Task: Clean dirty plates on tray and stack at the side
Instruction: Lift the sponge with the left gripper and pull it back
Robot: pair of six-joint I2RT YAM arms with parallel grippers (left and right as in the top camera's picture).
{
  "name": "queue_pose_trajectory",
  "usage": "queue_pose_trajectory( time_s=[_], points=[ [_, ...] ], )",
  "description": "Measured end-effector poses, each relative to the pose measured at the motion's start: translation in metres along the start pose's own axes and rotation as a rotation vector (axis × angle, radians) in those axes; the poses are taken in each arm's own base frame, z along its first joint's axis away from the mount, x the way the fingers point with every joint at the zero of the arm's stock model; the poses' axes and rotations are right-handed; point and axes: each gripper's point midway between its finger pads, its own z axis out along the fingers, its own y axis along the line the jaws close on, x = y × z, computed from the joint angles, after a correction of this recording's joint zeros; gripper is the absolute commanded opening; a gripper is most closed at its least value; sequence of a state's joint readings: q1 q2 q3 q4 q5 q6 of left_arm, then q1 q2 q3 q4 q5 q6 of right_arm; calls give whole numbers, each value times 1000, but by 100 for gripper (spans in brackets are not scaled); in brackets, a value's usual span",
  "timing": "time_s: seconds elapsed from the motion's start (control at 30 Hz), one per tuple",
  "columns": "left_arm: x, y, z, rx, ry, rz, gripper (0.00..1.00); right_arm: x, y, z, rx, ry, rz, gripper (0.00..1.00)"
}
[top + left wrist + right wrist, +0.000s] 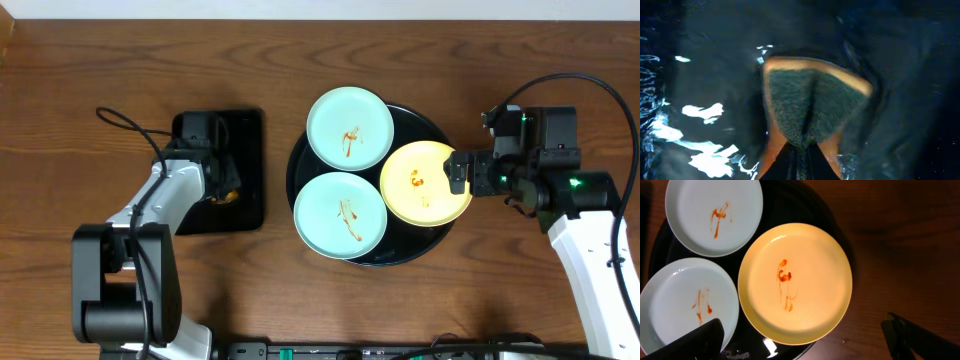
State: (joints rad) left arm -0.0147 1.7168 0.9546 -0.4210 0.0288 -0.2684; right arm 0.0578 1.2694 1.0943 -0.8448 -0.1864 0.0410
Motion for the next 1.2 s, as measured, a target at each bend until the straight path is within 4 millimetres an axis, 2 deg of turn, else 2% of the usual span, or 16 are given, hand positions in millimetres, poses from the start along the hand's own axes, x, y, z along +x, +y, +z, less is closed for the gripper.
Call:
queue_pose_trajectory(
  time_s=[0.07,0.1,0.23,0.53,0.63,0.8,0.97,1.03,1.07,1.2],
  points=[
    [0,-10,0,55,3,42,8,0,0,0,0,0,0,99],
    [0,-12,0,62,4,58,12,0,0,0,0,0,0,99],
    [-1,-7,0,12,-11,47,16,0,0,0,0,1,1,99],
    [-3,-3,0,-18,-23,-2,17,1,0,0,0,3,1,99],
    [-3,-3,0,-20,-23,-5,25,1,0,0,0,3,1,99],
    [-3,-3,0,-22,-24,-7,29,1,0,0,0,4,1,99],
    [-2,-3,3,-24,-19,-8,28,1,0,0,0,4,1,99],
    [-1,-2,6,-25,-15,-12,11,1,0,0,0,4,1,99],
    [-2,-2,6,-25,-16,-17,8,1,0,0,0,4,1,99],
    [-2,-3,7,-25,-15,-5,7,1,0,0,0,4,1,99]
  ],
)
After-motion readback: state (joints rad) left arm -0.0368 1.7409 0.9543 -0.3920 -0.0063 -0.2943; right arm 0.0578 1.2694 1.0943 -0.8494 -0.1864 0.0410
